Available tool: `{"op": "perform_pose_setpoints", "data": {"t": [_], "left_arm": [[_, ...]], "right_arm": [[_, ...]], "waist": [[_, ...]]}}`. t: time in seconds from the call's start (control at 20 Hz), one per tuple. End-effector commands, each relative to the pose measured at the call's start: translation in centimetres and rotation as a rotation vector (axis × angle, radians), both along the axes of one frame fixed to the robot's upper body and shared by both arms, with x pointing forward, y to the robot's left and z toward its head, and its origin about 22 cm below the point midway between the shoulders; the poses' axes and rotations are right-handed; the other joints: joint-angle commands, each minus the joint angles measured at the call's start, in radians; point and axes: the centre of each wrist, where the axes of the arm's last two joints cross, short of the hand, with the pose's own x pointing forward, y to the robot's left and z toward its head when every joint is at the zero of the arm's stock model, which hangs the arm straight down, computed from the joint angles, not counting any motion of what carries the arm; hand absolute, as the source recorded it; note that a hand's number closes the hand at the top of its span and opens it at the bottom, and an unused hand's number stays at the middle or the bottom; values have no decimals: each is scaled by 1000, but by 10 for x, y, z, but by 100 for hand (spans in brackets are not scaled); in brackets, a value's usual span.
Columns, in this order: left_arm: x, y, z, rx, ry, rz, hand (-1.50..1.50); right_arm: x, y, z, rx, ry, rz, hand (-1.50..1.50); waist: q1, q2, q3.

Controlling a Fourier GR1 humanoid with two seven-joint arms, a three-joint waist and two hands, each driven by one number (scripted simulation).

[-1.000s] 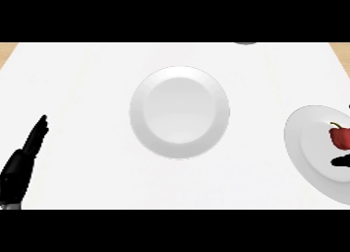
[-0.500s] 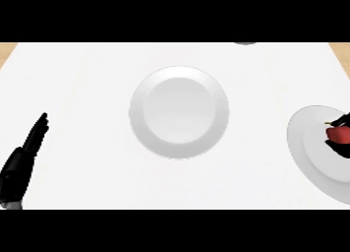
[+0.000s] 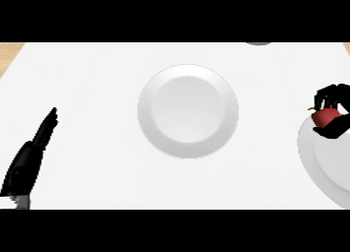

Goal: Pick the bell pepper from the plate and place it in the plate

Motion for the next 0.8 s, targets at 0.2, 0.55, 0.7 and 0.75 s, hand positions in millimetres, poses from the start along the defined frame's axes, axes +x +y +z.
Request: {"op": "perform_pose_setpoints", "data": {"t": [0.2,0.55,0.7,0.75], "left_arm": [[-5,9,-2,-6,7,24,0],[-10,19,-3,13,23,64,0],[-16,2,-4,14,30,58,0],[-19,21,0,13,16,72,0]], "right_arm": [[28,1,38,-60,-266,22,150],[46,39,72,29,-576,123,150],[47,44,101,139,-675,249,150],[46,53,101,187,-647,308,150]], "waist": [[-31,-7,0],[-62,-21,-3],[-70,-26,-2],[-74,-28,-3]]}}
